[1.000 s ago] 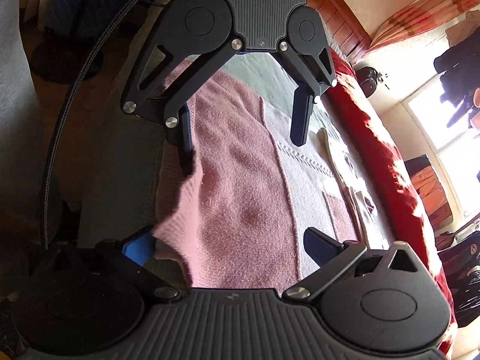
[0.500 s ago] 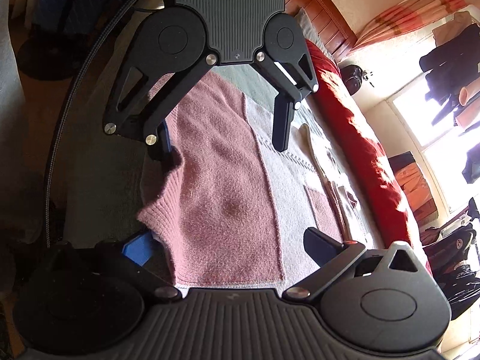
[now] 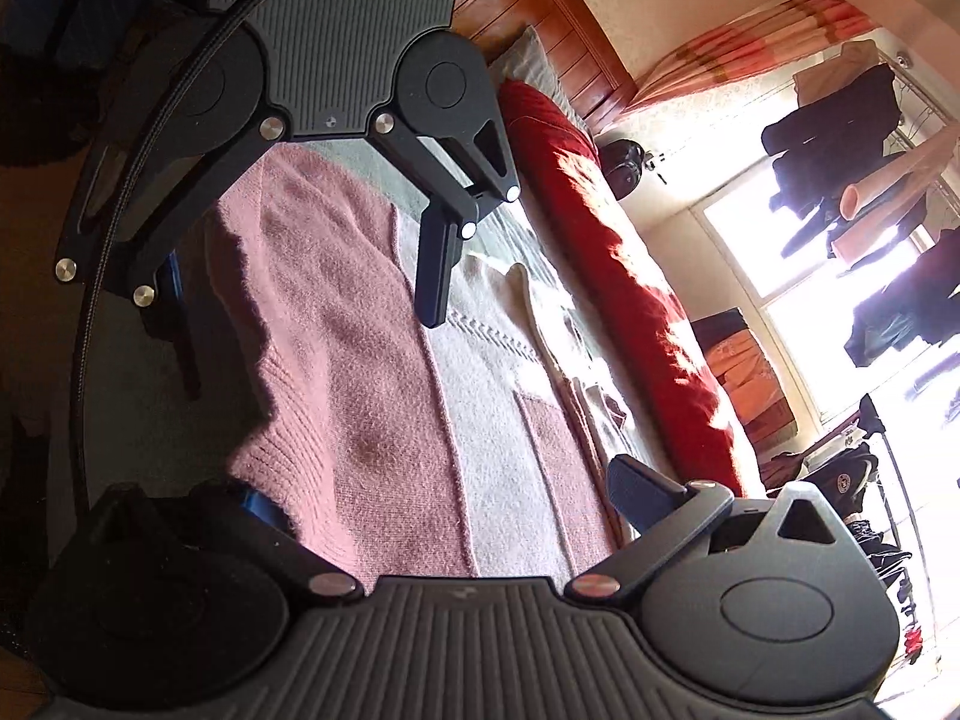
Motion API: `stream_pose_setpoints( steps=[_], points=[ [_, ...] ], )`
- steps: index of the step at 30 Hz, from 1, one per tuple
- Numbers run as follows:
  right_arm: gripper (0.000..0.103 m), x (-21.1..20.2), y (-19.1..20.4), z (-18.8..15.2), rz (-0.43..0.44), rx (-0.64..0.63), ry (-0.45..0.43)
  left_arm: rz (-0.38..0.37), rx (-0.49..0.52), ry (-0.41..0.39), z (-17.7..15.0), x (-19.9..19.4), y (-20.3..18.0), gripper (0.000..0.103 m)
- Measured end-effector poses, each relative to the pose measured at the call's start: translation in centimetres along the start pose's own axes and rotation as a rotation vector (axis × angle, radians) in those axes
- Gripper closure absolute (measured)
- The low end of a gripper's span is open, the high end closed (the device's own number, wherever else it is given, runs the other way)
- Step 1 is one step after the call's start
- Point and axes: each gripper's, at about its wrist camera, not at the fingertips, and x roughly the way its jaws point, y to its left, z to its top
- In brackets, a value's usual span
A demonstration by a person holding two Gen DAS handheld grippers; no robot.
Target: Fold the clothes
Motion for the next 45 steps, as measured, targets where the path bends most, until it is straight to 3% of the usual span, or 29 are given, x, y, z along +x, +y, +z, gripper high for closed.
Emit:
stream_pose_setpoints(
  steps=[4,10,13,17,21,29,34,40,45],
  points=[
    [0.000,-0.6,-0.7,0.0,-0.007,0.024,0.004,0.058,-0.022,-0.005,0.2,0.4,0.9,0.001],
    [0.000,-0.2,0.7,-0.4,0.063,0.057,0.075,0.101,-0.064,-0.009,0.4,0.0,2.3,0.001],
    [0.000,1.2,1.6,-0.2,0.061,0.109,0.134,0.104,-0.070,-0.011,0.4,-0.1,2.6,0.001],
    [0.000,2.9,1.8,-0.4,-0.004,0.180,0.252,0.106,-0.068,-0.011,0.2,-0.3,2.8,0.001],
    [0.000,2.3,1.3,-2.0,-0.057,0.193,0.364,0.106,-0.082,0.013,-0.6,-0.2,2.8,0.001],
    [0.000,1.0,-0.1,-4.1,-0.079,0.202,0.539,0.123,-0.096,0.099,-2.7,-0.1,2.2,0.001],
    [0.000,0.8,-0.1,-4.3,-0.087,0.178,0.565,0.165,-0.065,0.145,-4.0,-0.5,2.2,0.001],
    [0.000,0.2,-0.8,-3.7,-0.099,0.157,0.520,0.219,-0.007,0.148,-3.9,-1.2,2.3,0.001],
    [0.000,0.3,-1.4,-3.4,-0.044,0.149,0.500,0.131,-0.010,0.161,-3.5,-1.4,2.9,0.032]
  ],
)
